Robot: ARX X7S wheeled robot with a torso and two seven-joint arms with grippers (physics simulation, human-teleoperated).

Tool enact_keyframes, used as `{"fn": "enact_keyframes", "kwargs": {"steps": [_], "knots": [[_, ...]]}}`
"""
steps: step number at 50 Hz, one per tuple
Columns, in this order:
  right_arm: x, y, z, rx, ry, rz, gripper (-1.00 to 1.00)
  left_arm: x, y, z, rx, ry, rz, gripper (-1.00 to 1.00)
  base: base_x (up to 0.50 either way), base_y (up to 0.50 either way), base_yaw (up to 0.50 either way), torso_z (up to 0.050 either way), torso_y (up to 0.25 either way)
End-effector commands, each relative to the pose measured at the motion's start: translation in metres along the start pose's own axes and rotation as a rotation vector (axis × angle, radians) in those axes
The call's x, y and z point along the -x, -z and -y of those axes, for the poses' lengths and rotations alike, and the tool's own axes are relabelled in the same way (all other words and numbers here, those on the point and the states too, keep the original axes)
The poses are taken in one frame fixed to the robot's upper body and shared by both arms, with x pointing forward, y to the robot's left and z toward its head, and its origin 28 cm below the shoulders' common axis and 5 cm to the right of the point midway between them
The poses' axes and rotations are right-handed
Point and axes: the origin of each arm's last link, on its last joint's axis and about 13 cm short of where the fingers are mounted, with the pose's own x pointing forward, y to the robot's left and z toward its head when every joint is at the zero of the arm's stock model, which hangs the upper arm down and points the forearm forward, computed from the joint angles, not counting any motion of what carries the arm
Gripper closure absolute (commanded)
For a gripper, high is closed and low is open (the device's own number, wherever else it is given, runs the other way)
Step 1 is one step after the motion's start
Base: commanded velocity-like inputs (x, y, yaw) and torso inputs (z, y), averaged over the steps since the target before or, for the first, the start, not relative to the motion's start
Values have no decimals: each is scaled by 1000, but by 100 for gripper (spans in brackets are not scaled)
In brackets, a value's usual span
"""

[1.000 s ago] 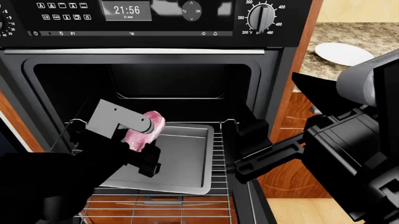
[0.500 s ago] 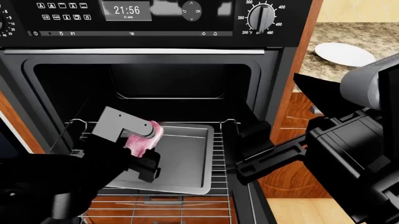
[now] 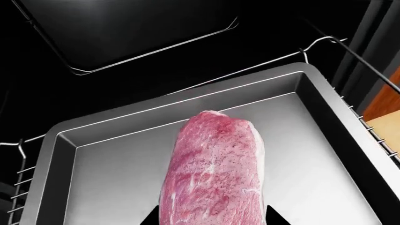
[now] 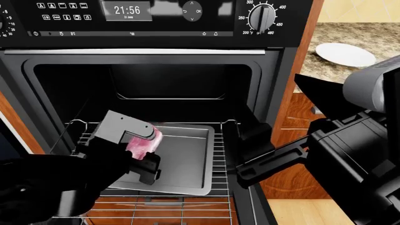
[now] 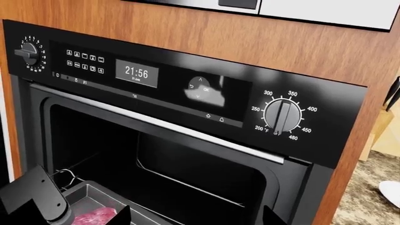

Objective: Place the steak on the rack of the oven.

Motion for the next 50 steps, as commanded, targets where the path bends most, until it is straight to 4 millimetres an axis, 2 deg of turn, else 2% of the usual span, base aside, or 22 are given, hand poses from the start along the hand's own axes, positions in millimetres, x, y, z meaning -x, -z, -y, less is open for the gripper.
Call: {"fn": "enact_keyframes", "kwargs": {"steps": [1,18,27,34,45,50], "knots": [[-1,0,1,-1,-4,4,-100,0,-5,-1,21,-13,10,-100,0,0,0,0,0],[-2,2,2,-10,-3,11,-100,12,-14,0,23,-11,61,-100,0,0,0,0,0],[-3,4,1,-10,-4,14,-100,45,-30,-5,64,-6,198,-100,0,0,0,0,0],[-3,5,1,-11,-11,17,-100,69,-27,0,62,33,266,-100,0,0,0,0,0],[1,3,-1,-5,-31,6,-100,90,-24,1,58,64,335,-100,0,0,0,0,0],[5,5,0,1,-31,6,-100,99,-17,1,36,101,392,-100,0,0,0,0,0]]}}
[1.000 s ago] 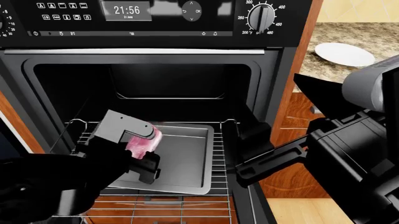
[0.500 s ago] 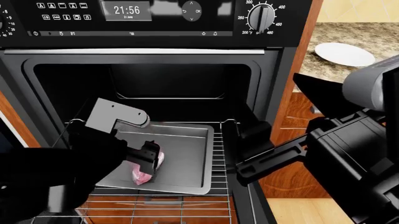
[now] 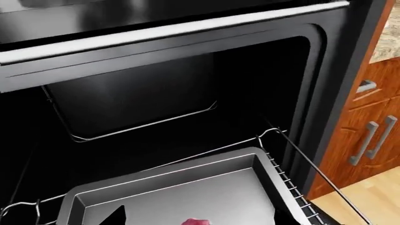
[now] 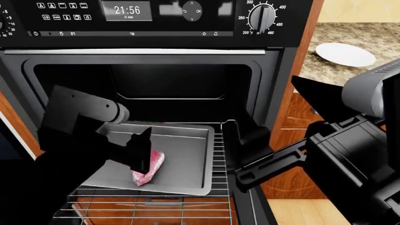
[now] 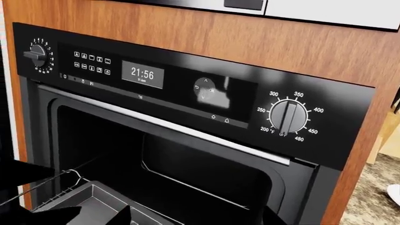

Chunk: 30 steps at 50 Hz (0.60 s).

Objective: Place the steak on the rack of the oven.

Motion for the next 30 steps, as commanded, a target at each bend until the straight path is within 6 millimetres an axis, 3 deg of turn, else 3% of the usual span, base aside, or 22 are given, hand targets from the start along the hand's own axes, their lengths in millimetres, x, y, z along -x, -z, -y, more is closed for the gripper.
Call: {"fn": "enact_keyframes", "kwargs": {"steps": [1,22,30], "knots": [[5,3,-1,7,-12,-7,-100,23,3,3,-13,50,90,-100,0,0,0,0,0],[33,11,-13,97,-80,99,-100,78,10,4,44,151,381,-100,0,0,0,0,0],[40,11,-3,125,-41,204,-100,81,9,7,61,136,460,-100,0,0,0,0,0]]}}
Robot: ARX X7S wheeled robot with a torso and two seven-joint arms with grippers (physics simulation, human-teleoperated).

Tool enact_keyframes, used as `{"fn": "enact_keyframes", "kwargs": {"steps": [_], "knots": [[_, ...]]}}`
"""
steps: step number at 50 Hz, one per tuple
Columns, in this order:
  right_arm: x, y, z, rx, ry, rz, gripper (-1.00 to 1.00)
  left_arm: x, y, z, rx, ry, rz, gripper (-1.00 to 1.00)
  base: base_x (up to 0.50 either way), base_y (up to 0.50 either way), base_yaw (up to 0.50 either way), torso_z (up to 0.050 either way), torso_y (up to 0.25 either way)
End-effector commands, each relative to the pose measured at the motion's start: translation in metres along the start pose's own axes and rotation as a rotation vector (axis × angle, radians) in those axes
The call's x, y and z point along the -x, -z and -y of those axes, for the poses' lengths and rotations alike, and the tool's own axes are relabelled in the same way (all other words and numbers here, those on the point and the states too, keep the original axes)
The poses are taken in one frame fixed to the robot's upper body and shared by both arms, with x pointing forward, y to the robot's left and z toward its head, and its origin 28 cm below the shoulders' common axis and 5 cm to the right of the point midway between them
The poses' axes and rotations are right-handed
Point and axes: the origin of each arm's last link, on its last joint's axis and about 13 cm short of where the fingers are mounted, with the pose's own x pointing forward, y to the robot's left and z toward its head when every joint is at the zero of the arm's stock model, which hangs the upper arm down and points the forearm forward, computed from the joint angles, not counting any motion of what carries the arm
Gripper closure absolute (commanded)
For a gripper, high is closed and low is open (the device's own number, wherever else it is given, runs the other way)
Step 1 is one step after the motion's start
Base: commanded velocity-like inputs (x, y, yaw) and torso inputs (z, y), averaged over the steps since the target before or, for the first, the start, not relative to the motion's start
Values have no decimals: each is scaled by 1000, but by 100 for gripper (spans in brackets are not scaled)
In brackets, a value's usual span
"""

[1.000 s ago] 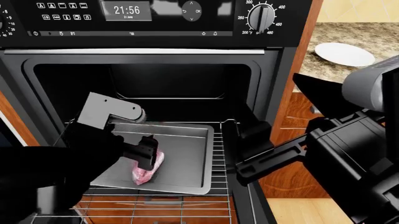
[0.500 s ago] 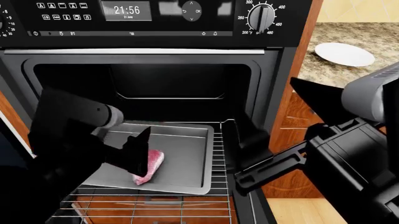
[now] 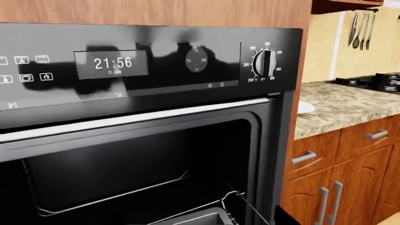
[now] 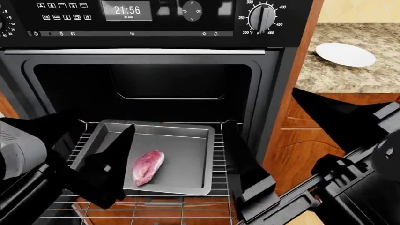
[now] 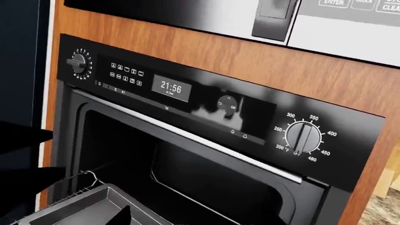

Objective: Place the steak on the rack of the oven.

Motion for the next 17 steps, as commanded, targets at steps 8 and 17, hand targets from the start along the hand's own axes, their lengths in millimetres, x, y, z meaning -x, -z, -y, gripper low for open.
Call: {"fn": "enact_keyframes", "kwargs": {"steps": [8,17], "knots": [[26,-1,15,99,52,218,-100,15,-5,10,5,31,234,-100,0,0,0,0,0],[39,4,22,118,71,315,-100,14,-6,7,32,40,339,-100,0,0,0,0,0]]}}
